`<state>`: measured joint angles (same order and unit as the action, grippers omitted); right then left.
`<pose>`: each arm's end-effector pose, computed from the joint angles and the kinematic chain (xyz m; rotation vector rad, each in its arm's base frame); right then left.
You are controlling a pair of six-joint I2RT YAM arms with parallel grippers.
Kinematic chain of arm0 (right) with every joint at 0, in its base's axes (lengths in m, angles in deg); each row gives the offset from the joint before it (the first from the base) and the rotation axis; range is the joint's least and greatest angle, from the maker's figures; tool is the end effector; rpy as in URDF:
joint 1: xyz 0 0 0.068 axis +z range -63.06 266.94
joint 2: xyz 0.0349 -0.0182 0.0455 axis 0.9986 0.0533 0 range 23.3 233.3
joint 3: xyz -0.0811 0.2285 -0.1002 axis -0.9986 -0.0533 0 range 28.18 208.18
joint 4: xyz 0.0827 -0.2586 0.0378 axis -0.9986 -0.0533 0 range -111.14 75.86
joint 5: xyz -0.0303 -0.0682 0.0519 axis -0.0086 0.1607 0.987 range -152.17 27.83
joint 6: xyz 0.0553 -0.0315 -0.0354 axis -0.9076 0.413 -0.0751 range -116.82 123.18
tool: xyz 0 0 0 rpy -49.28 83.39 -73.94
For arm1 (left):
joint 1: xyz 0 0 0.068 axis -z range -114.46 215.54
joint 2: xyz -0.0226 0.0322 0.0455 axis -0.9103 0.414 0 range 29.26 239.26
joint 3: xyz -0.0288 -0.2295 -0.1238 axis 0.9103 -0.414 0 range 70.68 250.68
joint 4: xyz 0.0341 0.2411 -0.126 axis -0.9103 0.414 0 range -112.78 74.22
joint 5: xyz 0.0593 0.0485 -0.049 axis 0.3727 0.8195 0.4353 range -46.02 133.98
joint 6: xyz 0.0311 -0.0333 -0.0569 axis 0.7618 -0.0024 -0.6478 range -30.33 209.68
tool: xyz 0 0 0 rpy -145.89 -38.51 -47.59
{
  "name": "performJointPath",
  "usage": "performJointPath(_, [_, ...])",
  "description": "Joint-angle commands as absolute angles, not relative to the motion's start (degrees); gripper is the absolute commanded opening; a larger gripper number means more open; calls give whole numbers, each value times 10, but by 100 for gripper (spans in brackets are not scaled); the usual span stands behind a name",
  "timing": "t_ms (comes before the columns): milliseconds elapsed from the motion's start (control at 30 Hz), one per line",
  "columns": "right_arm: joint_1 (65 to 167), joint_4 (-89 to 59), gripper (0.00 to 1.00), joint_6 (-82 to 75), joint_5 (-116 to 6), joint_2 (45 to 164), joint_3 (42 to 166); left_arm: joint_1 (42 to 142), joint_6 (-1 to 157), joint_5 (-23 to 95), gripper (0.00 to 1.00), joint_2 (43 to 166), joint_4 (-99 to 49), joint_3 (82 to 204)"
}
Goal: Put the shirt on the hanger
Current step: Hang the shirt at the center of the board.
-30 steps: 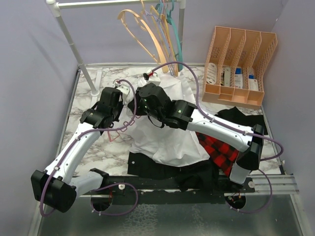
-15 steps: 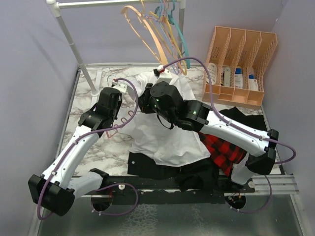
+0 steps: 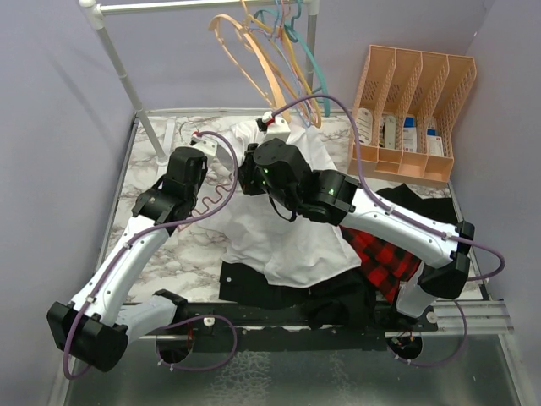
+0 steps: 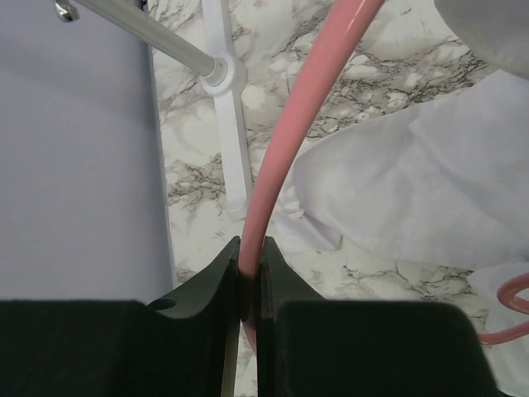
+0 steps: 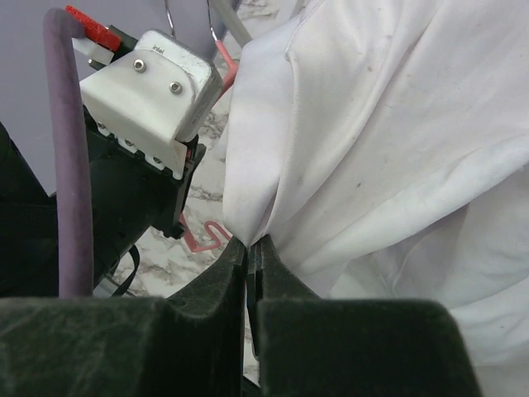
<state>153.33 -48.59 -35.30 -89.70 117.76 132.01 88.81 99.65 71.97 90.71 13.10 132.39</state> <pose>0.1861 0.3558 0.4131 -0.1798 2.0184 0.7104 0.2509 -0.0769 0.3228 0.3462 2.1084 0.3987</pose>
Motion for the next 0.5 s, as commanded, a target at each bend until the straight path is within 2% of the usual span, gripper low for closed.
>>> performJointPath(0, [1542,-513,1,-333,-931,1165,1333,887,1005,752,0,893,88,1351])
performJointPath(267, [1542,-443,1,-358,-807,1190,1316,887,956,707,0,913,91,1362])
performJointPath(467, [1542,-408,1,-378,-742,1207,1332,889,947,741,0,932,96,1363])
